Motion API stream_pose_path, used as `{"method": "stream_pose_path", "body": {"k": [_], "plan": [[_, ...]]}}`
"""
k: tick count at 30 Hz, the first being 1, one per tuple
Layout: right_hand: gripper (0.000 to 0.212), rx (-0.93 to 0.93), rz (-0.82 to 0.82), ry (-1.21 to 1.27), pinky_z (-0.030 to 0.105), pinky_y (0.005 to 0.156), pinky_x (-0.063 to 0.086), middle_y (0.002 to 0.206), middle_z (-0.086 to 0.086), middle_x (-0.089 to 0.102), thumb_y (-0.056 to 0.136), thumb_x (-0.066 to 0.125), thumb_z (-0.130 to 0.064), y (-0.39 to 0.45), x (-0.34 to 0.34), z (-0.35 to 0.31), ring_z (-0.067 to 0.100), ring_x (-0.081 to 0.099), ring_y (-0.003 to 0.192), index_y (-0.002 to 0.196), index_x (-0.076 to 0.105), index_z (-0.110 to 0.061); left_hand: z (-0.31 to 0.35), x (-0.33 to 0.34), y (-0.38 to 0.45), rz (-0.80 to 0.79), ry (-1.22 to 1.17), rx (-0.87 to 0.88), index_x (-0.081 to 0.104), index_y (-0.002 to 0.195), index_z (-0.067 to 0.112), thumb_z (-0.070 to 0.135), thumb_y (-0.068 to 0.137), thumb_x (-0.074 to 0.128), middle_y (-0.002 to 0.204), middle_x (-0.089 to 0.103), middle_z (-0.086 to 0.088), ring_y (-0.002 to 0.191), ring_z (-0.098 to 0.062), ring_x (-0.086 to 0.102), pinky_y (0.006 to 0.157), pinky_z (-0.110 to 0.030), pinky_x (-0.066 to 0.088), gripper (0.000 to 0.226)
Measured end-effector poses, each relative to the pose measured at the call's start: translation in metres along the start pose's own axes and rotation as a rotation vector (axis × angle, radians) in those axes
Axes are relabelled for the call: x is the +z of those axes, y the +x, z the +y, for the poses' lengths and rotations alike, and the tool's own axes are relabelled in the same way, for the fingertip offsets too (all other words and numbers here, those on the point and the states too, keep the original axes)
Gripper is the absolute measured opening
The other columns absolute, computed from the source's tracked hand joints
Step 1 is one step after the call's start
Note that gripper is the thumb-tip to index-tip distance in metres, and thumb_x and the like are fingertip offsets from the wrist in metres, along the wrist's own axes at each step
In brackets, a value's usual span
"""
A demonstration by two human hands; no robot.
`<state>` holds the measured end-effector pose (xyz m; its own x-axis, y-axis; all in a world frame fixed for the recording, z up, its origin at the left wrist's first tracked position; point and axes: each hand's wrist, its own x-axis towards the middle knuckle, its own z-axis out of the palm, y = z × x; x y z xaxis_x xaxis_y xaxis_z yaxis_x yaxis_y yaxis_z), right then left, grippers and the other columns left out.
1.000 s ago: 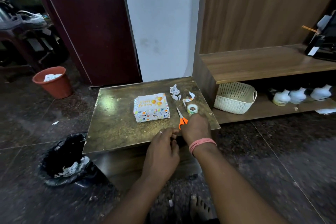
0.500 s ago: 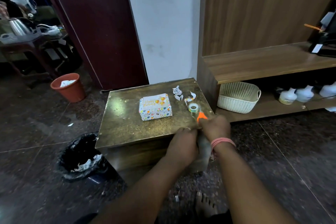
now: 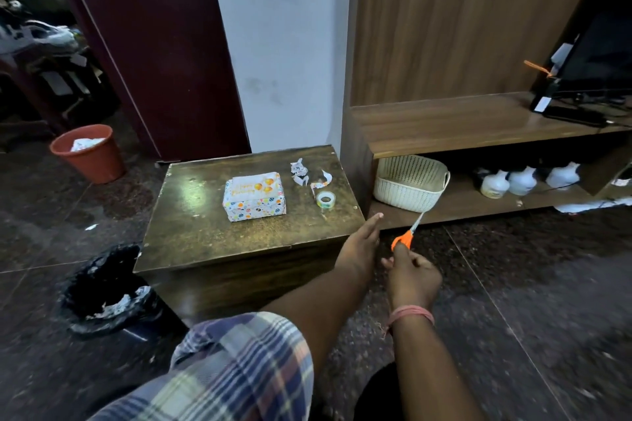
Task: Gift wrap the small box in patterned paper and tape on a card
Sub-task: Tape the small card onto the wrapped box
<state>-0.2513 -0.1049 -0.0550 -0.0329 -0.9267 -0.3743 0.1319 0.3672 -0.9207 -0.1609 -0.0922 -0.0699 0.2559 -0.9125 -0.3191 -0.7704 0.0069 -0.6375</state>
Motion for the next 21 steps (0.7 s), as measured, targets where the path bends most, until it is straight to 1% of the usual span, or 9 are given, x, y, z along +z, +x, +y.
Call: {"method": "stream_pose_path", "body": {"k": [2, 4, 5, 7, 12, 15, 18, 19, 21], "plan": [[0.025, 0.002, 0.009, -0.052, 0.025, 0.056, 0.048, 0.061, 0.009, 0.065, 0.089, 0.07, -0.017, 0.002, -0.011, -0.001, 0.019, 0.064, 0.057, 0.067, 0.065, -0.007, 0.011, -0.007, -0.004, 0.008, -0.065, 0.003, 0.03, 0.16, 0.013, 0.051, 0.107, 0.028, 0.164, 0.034, -0.012, 0.157, -0.043, 0.007, 0.122, -0.059, -0.014, 0.065], [0.028, 0.013, 0.015, -0.156, 0.028, 0.054, 0.047, 0.062, 0.013, 0.066, 0.086, 0.072, -0.021, 0.012, -0.024, -0.003, 0.025, 0.063, 0.059, 0.064, 0.065, -0.006, 0.019, -0.016, -0.011, 0.088, -0.312, 0.039, 0.049, 0.148, 0.007, 0.039, 0.107, 0.036, 0.15, 0.052, -0.015, 0.147, -0.04, 0.036, 0.125, -0.05, 0.016, 0.053], [0.03, 0.026, -0.01, -0.249, 0.031, 0.057, 0.048, 0.064, 0.016, 0.067, 0.084, 0.074, -0.024, 0.017, -0.029, -0.005, 0.026, 0.062, 0.061, 0.064, 0.066, -0.004, 0.019, -0.02, -0.018, 0.126, -0.466, 0.058, 0.058, 0.136, 0.007, 0.032, 0.105, 0.043, 0.138, 0.06, -0.015, 0.133, -0.038, 0.051, 0.113, -0.045, 0.035, 0.043], [0.033, 0.076, -0.116, -0.474, 0.038, 0.063, 0.054, 0.069, 0.021, 0.07, 0.079, 0.079, -0.029, 0.026, -0.034, -0.008, 0.027, 0.063, 0.062, 0.065, 0.069, -0.001, 0.015, -0.02, -0.037, 0.196, -0.727, 0.083, 0.066, 0.115, 0.009, 0.026, 0.098, 0.053, 0.118, 0.067, -0.014, 0.108, -0.036, 0.065, 0.085, -0.04, 0.051, 0.028], [0.017, 0.182, -0.402, -0.72, 0.028, 0.039, 0.051, 0.076, 0.021, 0.064, 0.081, 0.077, 0.001, 0.015, -0.022, -0.008, 0.025, 0.06, 0.055, 0.091, 0.067, 0.01, 0.007, 0.025, -0.085, 0.013, -1.05, -0.065, 0.071, 0.106, 0.011, 0.033, 0.093, 0.054, 0.11, 0.071, -0.021, 0.107, -0.04, 0.067, 0.083, -0.04, 0.053, 0.031], [0.017, 0.14, -0.517, -0.956, 0.022, 0.036, 0.045, 0.066, 0.014, 0.061, 0.084, 0.078, -0.008, 0.002, -0.004, 0.008, 0.018, 0.061, 0.043, 0.078, 0.066, 0.002, 0.002, 0.059, -0.104, -0.134, -1.101, -0.29, 0.072, 0.103, 0.01, 0.036, 0.089, 0.055, 0.111, 0.072, -0.017, 0.11, -0.036, 0.068, 0.085, -0.035, 0.052, 0.034], [0.024, 0.098, -0.567, -1.058, 0.027, 0.052, 0.057, 0.073, 0.01, 0.067, 0.083, 0.079, -0.014, 0.005, 0.028, 0.045, 0.015, 0.069, 0.054, 0.099, 0.073, 0.003, -0.009, 0.077, -0.111, -0.241, -1.068, -0.434, 0.068, 0.119, 0.01, 0.037, 0.089, 0.059, 0.125, 0.069, -0.014, 0.118, -0.032, 0.066, 0.093, -0.036, 0.053, 0.042], [0.021, 0.096, -0.569, -1.071, 0.025, 0.052, 0.058, 0.075, 0.008, 0.066, 0.084, 0.078, -0.014, 0.002, 0.038, 0.051, 0.011, 0.066, 0.049, 0.098, 0.072, 0.001, -0.014, 0.08, -0.113, -0.261, -1.042, -0.453, 0.067, 0.123, 0.01, 0.037, 0.089, 0.059, 0.129, 0.068, -0.012, 0.12, -0.031, 0.065, 0.095, -0.036, 0.053, 0.043], [0.019, 0.067, -0.613, -1.124, 0.016, 0.045, 0.046, 0.085, 0.004, 0.057, 0.091, 0.072, -0.024, 0.002, 0.055, 0.069, 0.002, 0.058, 0.051, 0.082, 0.062, -0.011, -0.025, 0.092, -0.115, -0.267, -0.987, -0.48, 0.068, 0.123, 0.012, 0.033, 0.091, 0.058, 0.13, 0.068, -0.01, 0.12, -0.03, 0.065, 0.094, -0.035, 0.053, 0.04]]}}
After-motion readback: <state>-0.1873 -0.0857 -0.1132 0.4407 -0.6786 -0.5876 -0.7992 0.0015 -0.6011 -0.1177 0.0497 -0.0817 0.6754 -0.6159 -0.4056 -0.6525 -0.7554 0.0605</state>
